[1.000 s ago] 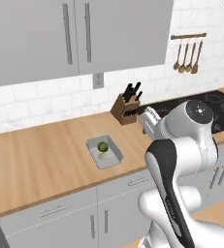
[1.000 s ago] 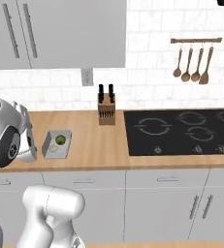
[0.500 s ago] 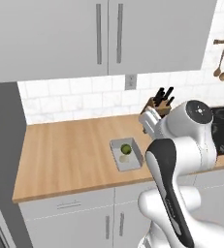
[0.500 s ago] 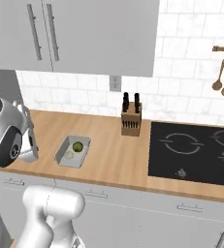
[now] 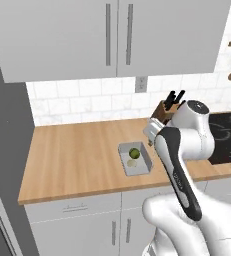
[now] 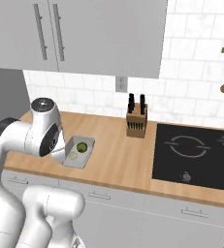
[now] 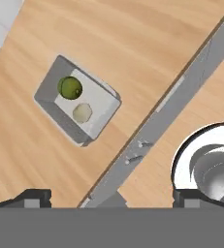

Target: Take the meat container that has the shrimp and place it on the second highest rack of the freezer. Then take the vegetable container that has the garlic and lime and place it on the highest rack of the freezer.

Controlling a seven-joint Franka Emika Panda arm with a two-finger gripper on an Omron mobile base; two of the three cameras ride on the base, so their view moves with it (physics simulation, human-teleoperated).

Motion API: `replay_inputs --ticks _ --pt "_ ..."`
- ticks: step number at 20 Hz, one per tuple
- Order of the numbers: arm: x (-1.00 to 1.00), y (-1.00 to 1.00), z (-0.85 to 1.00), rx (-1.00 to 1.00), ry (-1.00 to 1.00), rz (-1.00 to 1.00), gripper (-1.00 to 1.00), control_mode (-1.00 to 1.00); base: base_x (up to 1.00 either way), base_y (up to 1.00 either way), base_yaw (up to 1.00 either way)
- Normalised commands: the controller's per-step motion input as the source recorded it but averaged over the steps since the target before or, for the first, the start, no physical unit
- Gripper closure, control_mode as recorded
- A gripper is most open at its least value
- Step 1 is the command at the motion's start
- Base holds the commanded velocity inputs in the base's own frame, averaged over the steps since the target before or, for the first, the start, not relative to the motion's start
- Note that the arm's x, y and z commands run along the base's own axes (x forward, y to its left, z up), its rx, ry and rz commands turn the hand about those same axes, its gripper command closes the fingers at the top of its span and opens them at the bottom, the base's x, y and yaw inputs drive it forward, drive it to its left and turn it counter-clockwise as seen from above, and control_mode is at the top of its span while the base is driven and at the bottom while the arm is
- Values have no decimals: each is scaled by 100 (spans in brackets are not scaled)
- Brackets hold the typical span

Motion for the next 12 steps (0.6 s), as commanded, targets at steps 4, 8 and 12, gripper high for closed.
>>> replay_inputs --ticks 4,8,12 --pt "52 -40 -100 -7 41 27 -100 -100 0 0 0" --pt "23 -37 -100 -3 24 8 -100 -100 0 0 0" --pt "65 -31 -78 1 2 0 -100 -100 0 0 0"
